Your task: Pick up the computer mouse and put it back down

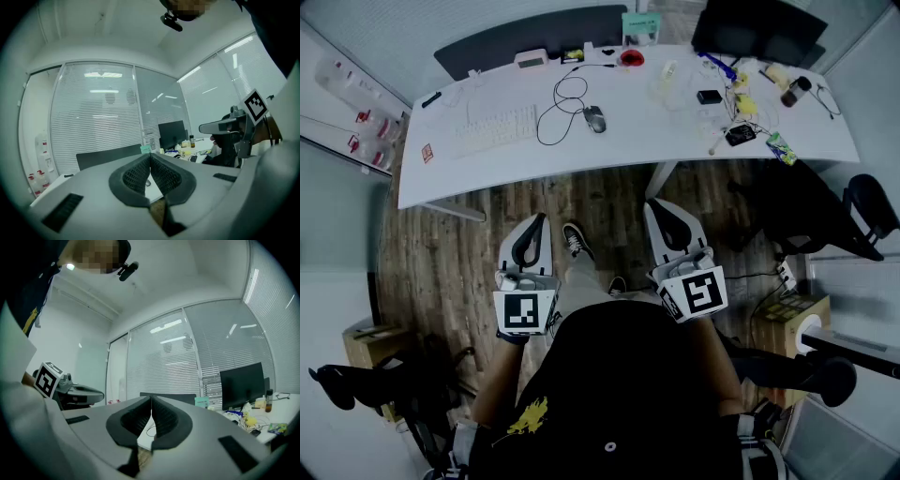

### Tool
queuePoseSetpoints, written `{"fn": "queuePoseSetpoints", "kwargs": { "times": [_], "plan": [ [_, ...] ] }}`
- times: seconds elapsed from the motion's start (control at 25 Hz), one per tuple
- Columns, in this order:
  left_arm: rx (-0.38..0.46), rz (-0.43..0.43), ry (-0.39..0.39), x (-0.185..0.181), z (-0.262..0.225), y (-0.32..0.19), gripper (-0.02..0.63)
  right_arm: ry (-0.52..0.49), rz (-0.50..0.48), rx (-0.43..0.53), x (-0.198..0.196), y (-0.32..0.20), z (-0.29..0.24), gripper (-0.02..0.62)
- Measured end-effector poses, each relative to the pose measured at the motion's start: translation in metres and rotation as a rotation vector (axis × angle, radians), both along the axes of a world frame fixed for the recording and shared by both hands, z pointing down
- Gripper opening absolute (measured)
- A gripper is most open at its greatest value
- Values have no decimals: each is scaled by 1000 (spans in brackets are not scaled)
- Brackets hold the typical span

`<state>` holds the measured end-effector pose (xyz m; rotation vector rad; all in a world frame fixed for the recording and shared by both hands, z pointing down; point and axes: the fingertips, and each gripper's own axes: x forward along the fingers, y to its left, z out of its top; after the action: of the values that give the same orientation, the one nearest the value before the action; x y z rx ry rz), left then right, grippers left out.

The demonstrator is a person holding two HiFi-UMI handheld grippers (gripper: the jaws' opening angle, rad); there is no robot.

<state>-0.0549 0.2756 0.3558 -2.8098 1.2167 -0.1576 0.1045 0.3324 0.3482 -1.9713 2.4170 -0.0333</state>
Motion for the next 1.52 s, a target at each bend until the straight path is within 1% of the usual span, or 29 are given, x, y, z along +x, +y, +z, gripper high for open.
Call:
{"fn": "queuePoseSetpoints", "kwargs": {
  "times": [0.12, 0.16, 0.2, 0.28, 0.36, 0.4, 0.48, 0.56, 0.68, 0.72, 0.8, 0.92, 1.08, 1.24, 1.36, 1.52],
  "plan": [
    [-8, -15, 0, -7, -1, -3, 14, -5, 6, 6, -1, -2, -1, 35],
    [-8, -21, 3, -9, -2, -3, 25, -3, 9, 7, -2, -2, -2, 45],
    [-5, -26, 6, -11, -3, -4, 51, 0, 13, 9, -1, -3, -3, 63],
    [3, -37, 15, -15, -5, -5, 132, 7, 25, 10, 1, -4, -4, 133],
    [10, -45, 22, -19, -7, -7, 217, 5, 38, 12, 4, -6, -4, 223],
    [13, -46, 24, -21, -8, -8, 238, 1, 45, 12, 5, -7, -4, 258],
    [13, -47, 25, -25, -8, -10, 323, -8, 57, 13, 7, -10, -3, 323],
    [11, -52, 16, -28, -6, -12, 395, -13, 64, 8, 8, -13, -2, 420],
    [13, -64, 6, -27, -2, -19, 477, -4, 64, -16, 9, -19, 4, 549],
    [13, -66, 10, -27, -1, -22, 496, 4, 62, -28, 9, -22, 7, 567],
    [6, -67, 23, -25, 1, -29, 513, 22, 56, -53, 9, -28, 13, 574],
    [-13, -66, 33, -23, 7, -44, 515, 33, 51, -77, 10, -44, 21, 574],
    [-53, -84, 36, -25, 18, -81, 514, 31, 55, -90, 13, -84, 25, 574],
    [-56, -90, 24, -21, 25, -133, 514, 32, 53, -118, 17, -135, 33, 572],
    [-58, -84, 30, -15, 26, -181, 514, 33, 61, -165, 22, -181, 43, 572],
    [-35, -71, 31, -17, 29, -249, 514, 50, 67, -226, 23, -246, 60, 572]
  ]
}}
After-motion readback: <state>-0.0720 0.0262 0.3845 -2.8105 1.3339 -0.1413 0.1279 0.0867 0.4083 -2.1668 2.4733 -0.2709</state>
